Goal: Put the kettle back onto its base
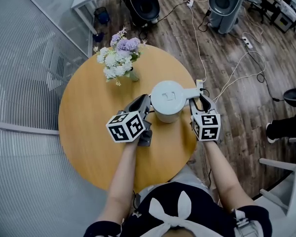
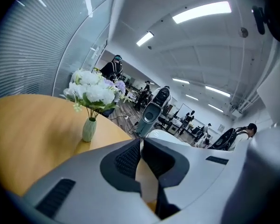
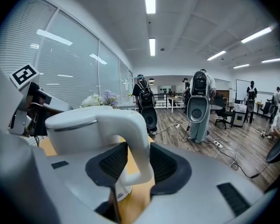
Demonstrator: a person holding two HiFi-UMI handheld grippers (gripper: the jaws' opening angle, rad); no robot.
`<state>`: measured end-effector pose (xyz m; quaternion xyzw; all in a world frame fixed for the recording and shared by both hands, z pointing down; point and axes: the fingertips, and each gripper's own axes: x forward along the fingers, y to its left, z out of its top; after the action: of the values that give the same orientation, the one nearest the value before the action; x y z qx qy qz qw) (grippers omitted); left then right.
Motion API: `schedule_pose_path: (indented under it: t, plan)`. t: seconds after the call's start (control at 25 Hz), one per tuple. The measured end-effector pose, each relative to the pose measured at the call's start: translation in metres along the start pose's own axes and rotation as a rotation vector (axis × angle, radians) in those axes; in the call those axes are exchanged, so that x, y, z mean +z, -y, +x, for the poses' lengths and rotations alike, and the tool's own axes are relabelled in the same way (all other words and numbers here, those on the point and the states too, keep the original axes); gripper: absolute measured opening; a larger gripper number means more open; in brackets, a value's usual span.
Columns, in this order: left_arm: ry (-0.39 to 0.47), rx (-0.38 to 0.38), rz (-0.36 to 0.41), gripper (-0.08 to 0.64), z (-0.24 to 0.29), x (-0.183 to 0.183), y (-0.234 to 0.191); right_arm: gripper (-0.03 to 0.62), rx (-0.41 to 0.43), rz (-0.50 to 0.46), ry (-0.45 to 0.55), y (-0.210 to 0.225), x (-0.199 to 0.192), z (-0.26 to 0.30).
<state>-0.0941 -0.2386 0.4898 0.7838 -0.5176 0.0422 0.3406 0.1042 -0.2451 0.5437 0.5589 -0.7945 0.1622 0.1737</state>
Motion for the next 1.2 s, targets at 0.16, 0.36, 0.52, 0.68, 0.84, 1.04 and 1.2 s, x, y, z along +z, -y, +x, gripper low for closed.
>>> schedule_pose_path:
  t: [0.16, 0.36, 0.52, 0.68, 0.84, 1.04, 1.2]
  plan:
    - [0.024, 0.012, -0.006, 0.043, -0.001, 0.000, -0.001, 0.147, -0.019, -0.015, -0.051, 0.000, -0.006, 0.002]
    - [0.085, 0.067, 0.114, 0.112, -0.009, 0.003, -0.005, 0.192, 0.003, -0.027, -0.155, -0.007, -0.028, -0.001]
    - [0.118, 0.117, 0.170, 0.175, -0.025, -0.002, -0.010, 0.192, -0.009, -0.022, -0.133, -0.006, -0.029, -0.019]
    - [0.088, 0.115, 0.225, 0.173, -0.039, -0.014, -0.003, 0.131, -0.004, -0.020, -0.060, -0.014, -0.018, -0.042]
    - [0.074, 0.106, 0.355, 0.151, -0.053, -0.025, 0.019, 0.071, 0.027, -0.032, 0.027, -0.032, -0.002, -0.067]
    - [0.105, 0.093, 0.512, 0.055, -0.076, -0.028, 0.049, 0.038, 0.068, -0.022, 0.126, -0.058, 0.017, -0.099]
    - [0.111, 0.060, 0.540, 0.043, -0.097, -0.034, 0.067, 0.028, 0.131, 0.015, 0.167, -0.080, 0.022, -0.121]
